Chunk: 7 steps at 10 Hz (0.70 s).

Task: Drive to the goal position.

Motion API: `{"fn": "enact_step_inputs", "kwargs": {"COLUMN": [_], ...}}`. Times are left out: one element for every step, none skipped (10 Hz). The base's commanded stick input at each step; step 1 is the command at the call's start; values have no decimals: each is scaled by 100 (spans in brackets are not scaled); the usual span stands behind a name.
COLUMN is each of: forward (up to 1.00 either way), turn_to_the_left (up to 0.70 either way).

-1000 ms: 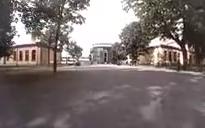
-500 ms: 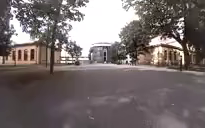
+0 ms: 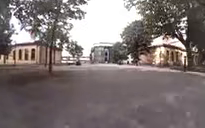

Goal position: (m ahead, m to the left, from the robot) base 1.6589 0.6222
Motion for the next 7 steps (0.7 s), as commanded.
{"fn": "enact_step_inputs", "kwargs": {"forward": [70,70,70,70,70,70,70], "turn_to_the_left": [0,0,0,0,0,0,0]}}
